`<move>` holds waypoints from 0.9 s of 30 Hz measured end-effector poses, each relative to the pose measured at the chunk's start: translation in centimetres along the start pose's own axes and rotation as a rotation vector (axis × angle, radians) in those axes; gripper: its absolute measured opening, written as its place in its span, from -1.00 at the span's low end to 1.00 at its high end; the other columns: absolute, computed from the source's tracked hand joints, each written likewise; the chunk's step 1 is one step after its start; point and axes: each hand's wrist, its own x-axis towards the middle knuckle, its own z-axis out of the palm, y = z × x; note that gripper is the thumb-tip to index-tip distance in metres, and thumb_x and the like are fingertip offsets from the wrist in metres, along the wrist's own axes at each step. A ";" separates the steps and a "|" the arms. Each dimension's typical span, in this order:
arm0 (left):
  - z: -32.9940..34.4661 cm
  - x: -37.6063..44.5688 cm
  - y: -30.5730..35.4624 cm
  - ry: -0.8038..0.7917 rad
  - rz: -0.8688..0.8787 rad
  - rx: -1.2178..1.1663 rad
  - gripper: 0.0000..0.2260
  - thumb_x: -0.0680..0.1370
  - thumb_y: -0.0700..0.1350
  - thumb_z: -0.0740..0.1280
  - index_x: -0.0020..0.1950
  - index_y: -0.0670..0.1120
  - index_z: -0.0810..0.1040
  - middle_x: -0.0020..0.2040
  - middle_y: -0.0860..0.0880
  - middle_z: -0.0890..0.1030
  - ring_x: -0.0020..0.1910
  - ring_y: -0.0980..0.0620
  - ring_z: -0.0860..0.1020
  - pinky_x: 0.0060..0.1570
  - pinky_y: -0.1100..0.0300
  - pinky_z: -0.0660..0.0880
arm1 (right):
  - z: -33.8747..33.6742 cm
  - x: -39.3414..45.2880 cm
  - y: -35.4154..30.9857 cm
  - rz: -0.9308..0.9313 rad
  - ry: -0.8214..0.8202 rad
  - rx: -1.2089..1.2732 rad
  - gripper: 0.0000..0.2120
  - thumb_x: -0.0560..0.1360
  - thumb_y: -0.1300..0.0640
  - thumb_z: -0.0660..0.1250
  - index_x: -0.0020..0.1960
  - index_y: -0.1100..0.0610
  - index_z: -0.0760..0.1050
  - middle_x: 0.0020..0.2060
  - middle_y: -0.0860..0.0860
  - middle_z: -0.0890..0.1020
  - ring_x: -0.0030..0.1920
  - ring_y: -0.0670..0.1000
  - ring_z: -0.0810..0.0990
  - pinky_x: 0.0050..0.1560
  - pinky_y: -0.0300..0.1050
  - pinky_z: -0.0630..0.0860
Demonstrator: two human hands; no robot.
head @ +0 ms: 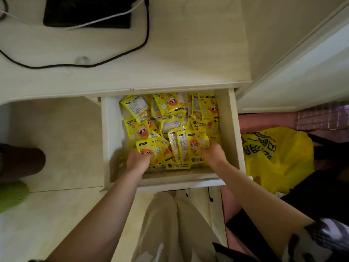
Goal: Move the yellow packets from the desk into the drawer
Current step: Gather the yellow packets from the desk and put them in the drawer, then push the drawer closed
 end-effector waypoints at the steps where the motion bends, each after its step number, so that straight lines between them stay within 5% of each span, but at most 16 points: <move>1: -0.1 -0.4 0.0 -0.008 0.026 0.029 -0.90 0.49 -0.15 0.40 -0.02 -0.06 0.55 -0.08 -0.03 0.60 -0.10 -0.08 0.55 -0.14 0.14 0.39 | -0.3 -0.3 0.1 -0.012 -0.001 -0.034 -0.76 0.58 0.15 0.20 0.21 0.17 0.46 -0.15 0.06 0.56 -0.29 -0.01 0.47 -0.41 -0.21 0.35; 6: -1.1 -2.1 -0.3 0.044 0.144 0.109 -0.92 0.50 -0.16 0.36 -0.05 -0.01 0.54 0.03 -0.09 0.61 -0.01 -0.11 0.55 -0.05 0.13 0.43 | -1.6 -1.9 0.2 -0.037 0.001 -0.077 -0.70 0.59 0.12 0.18 0.29 0.17 0.34 0.00 0.11 0.57 -0.24 0.02 0.52 -0.42 -0.20 0.34; 9: -1.6 -3.6 -0.5 0.081 0.140 0.040 -0.74 0.53 -0.17 0.33 0.21 -0.16 0.51 0.18 -0.13 0.56 0.14 -0.13 0.53 0.07 0.12 0.40 | -2.3 -3.2 0.0 -0.095 0.004 -0.101 -0.60 0.58 0.14 0.20 0.40 0.16 0.28 0.15 0.11 0.56 -0.19 0.00 0.56 -0.37 -0.20 0.43; 12: -2.3 -5.7 -0.9 0.095 0.198 -0.035 -0.70 0.54 -0.15 0.33 0.26 -0.14 0.49 0.16 -0.09 0.58 0.06 -0.05 0.54 0.07 0.14 0.43 | -2.9 -5.0 0.1 -0.165 0.017 -0.119 -0.57 0.58 0.16 0.18 0.44 0.15 0.28 0.24 0.11 0.54 -0.12 0.00 0.56 -0.27 -0.21 0.42; 15: -2.7 -7.2 -1.9 0.089 0.195 -0.177 -0.79 0.51 -0.15 0.38 0.14 -0.08 0.54 0.08 -0.10 0.62 -0.03 -0.03 0.61 0.06 -0.03 0.57 | -3.4 -6.7 0.5 -0.191 0.031 -0.058 -0.64 0.57 0.14 0.17 0.35 0.12 0.40 0.08 0.04 0.60 -0.22 -0.08 0.55 -0.35 -0.22 0.40; 19: -3.1 -9.3 -3.5 -0.001 0.121 -0.416 -0.88 0.58 -0.26 0.25 0.09 -0.16 0.51 -0.09 -0.15 0.65 -0.24 -0.01 0.62 -0.14 0.08 0.57 | -3.5 -9.2 2.0 -0.185 0.021 0.115 -0.78 0.58 0.08 0.20 0.15 0.12 0.53 -0.09 0.01 0.63 0.00 0.08 0.63 0.07 0.02 0.59; 22: -3.5 -10.7 -5.5 -0.040 0.071 -0.483 -0.91 0.60 -0.23 0.23 0.04 -0.17 0.52 -0.20 -0.12 0.67 -0.31 0.00 0.62 -0.20 0.16 0.54 | -2.9 -10.8 3.8 -0.127 -0.022 0.280 -0.82 0.59 0.13 0.19 -0.12 0.09 0.54 -0.07 0.16 0.67 0.06 0.18 0.63 0.16 0.14 0.57; 27: -4.0 -10.9 -9.3 -0.111 -0.098 -0.478 -0.81 0.60 -0.11 0.25 0.11 -0.20 0.54 -0.26 -0.07 0.69 -0.26 -0.05 0.63 -0.17 0.15 0.52 | -1.6 -11.6 7.1 0.105 0.004 0.536 -0.78 0.60 0.18 0.21 0.11 0.29 0.54 -0.13 0.14 0.66 -0.05 0.14 0.65 0.06 0.04 0.59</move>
